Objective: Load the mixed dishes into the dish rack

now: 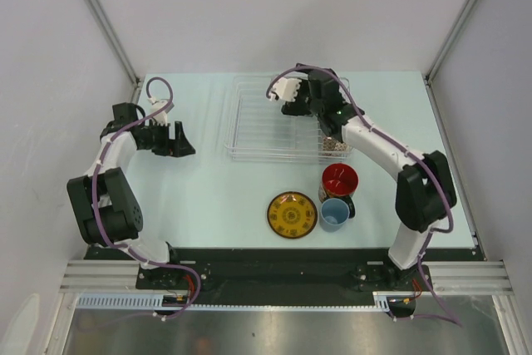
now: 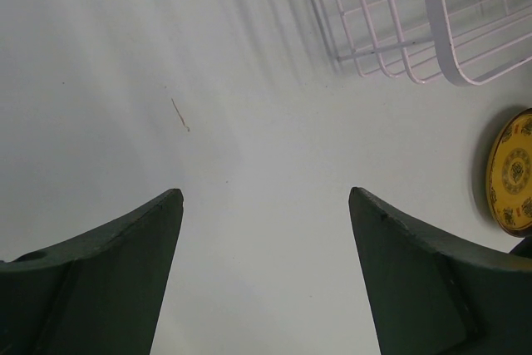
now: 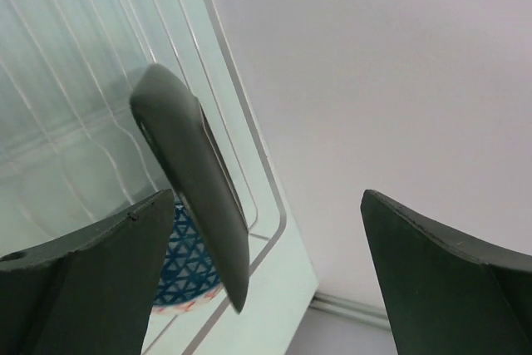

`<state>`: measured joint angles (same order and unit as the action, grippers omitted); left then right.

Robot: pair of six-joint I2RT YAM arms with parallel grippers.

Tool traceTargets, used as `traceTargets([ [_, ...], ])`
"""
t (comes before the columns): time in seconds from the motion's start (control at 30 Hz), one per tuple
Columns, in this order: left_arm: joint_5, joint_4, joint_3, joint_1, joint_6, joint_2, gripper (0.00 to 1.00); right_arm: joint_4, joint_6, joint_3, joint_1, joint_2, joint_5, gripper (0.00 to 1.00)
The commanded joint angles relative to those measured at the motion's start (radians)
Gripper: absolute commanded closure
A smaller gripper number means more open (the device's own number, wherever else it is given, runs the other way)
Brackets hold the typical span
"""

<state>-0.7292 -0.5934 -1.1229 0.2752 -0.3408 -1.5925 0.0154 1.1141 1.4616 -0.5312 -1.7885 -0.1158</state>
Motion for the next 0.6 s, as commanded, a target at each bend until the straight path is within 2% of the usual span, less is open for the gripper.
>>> traceTargets([
  [0.0, -0.032, -0.016, -0.043, 0.007, -0.015, 0.04, 0.14, 0.151, -0.248, 0.031, -0.049, 0.182, -0.073, 0.0],
  [0.03, -0.032, -0.017, -0.044, 0.007, -0.018, 0.045, 0.14, 0.184, -0.334, 0.026, -0.047, 0.208, -0.049, 0.0],
  [0.1, -0.029, -0.025, -0.052, 0.007, -0.024, 0.049, 0.14, 0.233, -0.411, 0.013, -0.049, 0.257, -0.07, 0.0],
  [0.13, -0.03, -0.026, -0.055, 0.007, -0.026, 0.052, 0.13, 0.248, -0.451, 0.013, -0.055, 0.264, -0.134, 0.0],
  [0.23, -0.032, -0.042, -0.071, 0.007, -0.027, 0.055, 0.13, 0.308, -0.597, 0.002, -0.082, 0.342, -0.12, 0.0],
  [0.3, -0.029, -0.051, -0.084, 0.007, -0.026, 0.065, 0.14, 0.354, -0.777, 0.005, -0.116, 0.379, -0.124, 0.0],
  [0.37, -0.026, -0.057, -0.098, 0.007, -0.026, 0.074, 0.14, 0.402, -0.926, -0.004, -0.106, 0.417, 0.04, 0.0],
  [0.4, -0.032, -0.075, -0.106, 0.004, -0.042, 0.075, 0.14, 0.458, -1.067, -0.007, -0.095, 0.42, 0.106, 0.0],
  [0.43, -0.027, -0.097, -0.118, -0.007, -0.065, 0.077, 0.14, 0.484, -1.109, -0.018, -0.102, 0.42, 0.205, 0.0],
  [0.53, 0.042, -0.184, -0.164, -0.088, -0.18, 0.112, 0.14, 0.529, -1.203, -0.121, -0.133, 0.448, 0.309, 0.0],
  [0.57, 0.056, -0.203, -0.161, -0.135, -0.205, 0.13, 0.14, 0.518, -1.224, -0.189, -0.131, 0.475, 0.336, 0.04],
])
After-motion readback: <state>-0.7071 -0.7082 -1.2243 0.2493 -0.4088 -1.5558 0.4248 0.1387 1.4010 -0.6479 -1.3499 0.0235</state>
